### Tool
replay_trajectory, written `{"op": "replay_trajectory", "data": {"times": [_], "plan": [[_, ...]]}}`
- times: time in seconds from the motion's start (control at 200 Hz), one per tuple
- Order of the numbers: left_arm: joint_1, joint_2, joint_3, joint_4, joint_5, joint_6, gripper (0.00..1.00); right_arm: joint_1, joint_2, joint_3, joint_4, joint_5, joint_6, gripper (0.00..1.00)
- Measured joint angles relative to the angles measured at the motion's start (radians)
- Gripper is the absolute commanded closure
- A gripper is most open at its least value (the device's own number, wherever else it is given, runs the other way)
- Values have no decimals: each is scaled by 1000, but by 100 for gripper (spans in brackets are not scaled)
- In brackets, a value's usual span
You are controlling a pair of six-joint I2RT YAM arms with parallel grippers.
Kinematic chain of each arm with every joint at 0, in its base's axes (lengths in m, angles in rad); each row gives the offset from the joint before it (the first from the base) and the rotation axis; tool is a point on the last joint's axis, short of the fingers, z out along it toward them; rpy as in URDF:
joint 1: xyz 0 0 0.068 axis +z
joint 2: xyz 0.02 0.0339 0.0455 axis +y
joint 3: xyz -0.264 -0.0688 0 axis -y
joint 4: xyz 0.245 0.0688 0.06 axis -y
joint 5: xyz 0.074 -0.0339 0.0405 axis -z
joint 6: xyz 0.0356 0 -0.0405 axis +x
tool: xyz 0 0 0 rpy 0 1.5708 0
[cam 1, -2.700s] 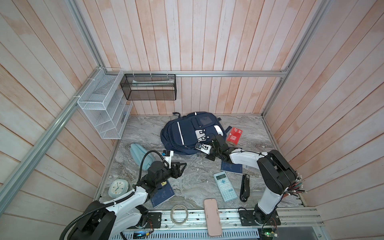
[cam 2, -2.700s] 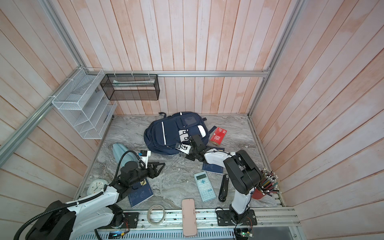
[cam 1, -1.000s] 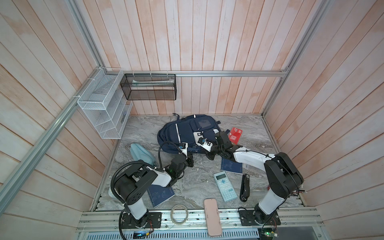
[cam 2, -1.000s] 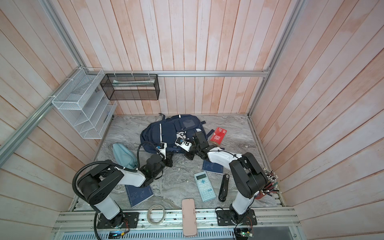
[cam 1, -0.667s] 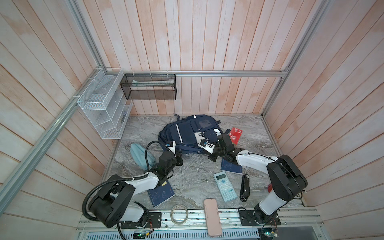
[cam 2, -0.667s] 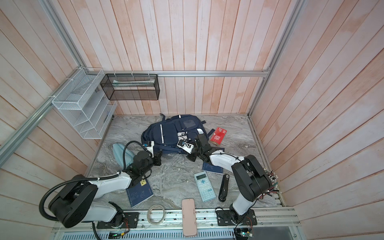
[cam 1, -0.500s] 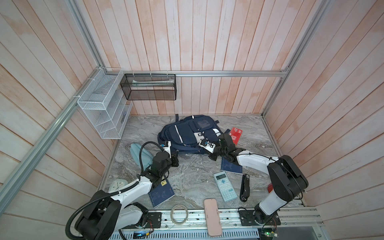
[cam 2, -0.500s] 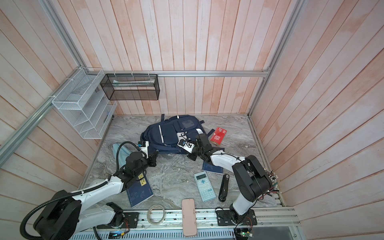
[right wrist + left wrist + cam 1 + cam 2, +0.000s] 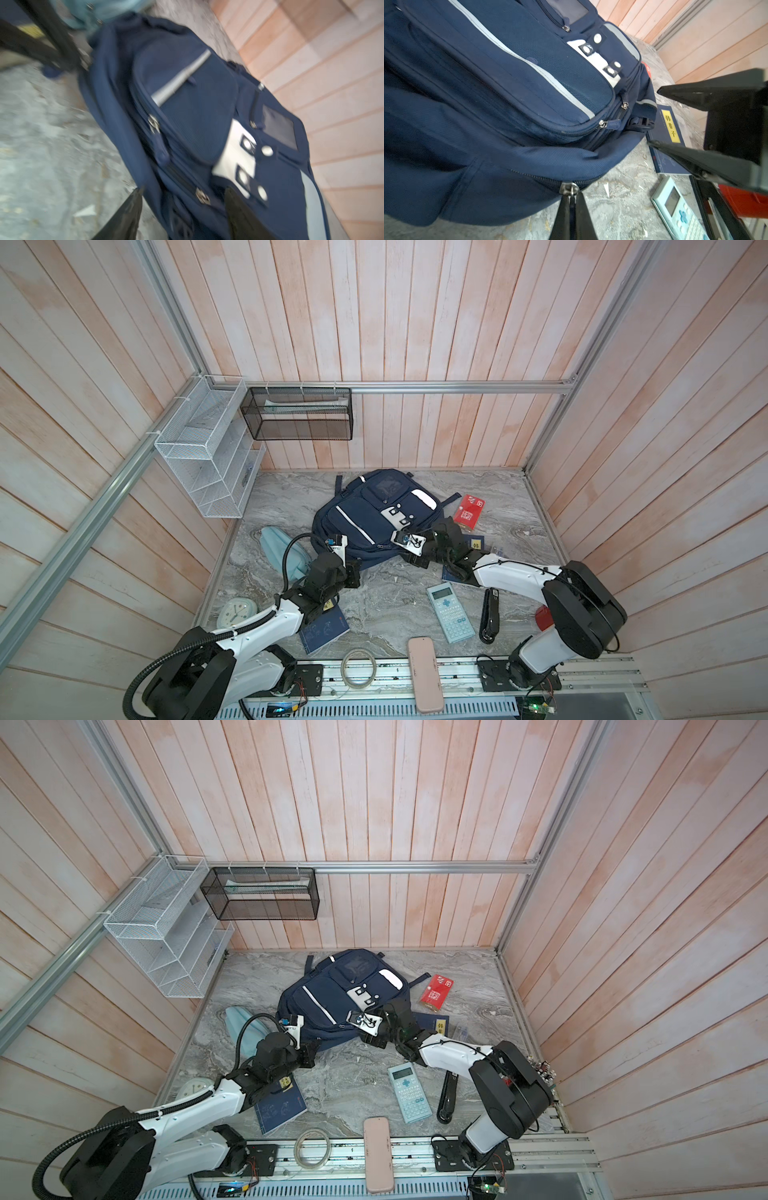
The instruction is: Pack the student bag
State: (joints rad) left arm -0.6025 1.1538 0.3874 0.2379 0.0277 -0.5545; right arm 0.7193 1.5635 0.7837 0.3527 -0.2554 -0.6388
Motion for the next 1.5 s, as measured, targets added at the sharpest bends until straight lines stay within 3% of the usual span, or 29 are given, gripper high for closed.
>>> {"op": "replay_trajectory", "data": {"times": [0.1, 0.16, 0.265, 0.325, 0.545, 0.775, 0.85, 0.98, 1.025, 1.16, 1.2, 1.32, 1.5], "plan": [[-22, 6, 14, -6, 7, -16, 100, 60, 41, 18, 51, -4, 2, 39], [-26, 6, 19, -5, 19, -24, 100, 75, 93, 44, 68, -3, 4, 47], [-26, 6, 20, -8, 24, -34, 100, 83, 188, 98, 66, -6, 21, 86], [-15, 6, 20, -15, 21, -37, 100, 89, 211, 114, 51, -13, 28, 100], [105, 6, 20, -8, 78, -29, 100, 90, 186, 71, 58, -3, 0, 100], [362, 1, 20, -8, 129, -11, 100, -8, 111, -17, 58, -53, -68, 100], [365, -15, 21, -21, 144, -2, 100, -61, 103, -25, 63, -98, -74, 100], [293, -74, 17, -42, 153, -2, 100, -136, 102, -26, 74, -120, -82, 100], [252, -107, 3, -44, 142, -11, 100, -150, 103, -26, 81, -100, -81, 94], [107, -168, -40, -68, 94, -50, 100, -187, 109, -21, 90, 9, -36, 41], [68, -165, -42, -82, 87, -60, 100, -200, 105, -21, 92, 29, -13, 34], [-10, -128, -40, -87, 75, -80, 100, -179, 31, -43, 81, 55, 1, 32], [-65, -48, -3, -71, 69, -94, 100, -13, -110, -98, 94, 4, 8, 32]]}}
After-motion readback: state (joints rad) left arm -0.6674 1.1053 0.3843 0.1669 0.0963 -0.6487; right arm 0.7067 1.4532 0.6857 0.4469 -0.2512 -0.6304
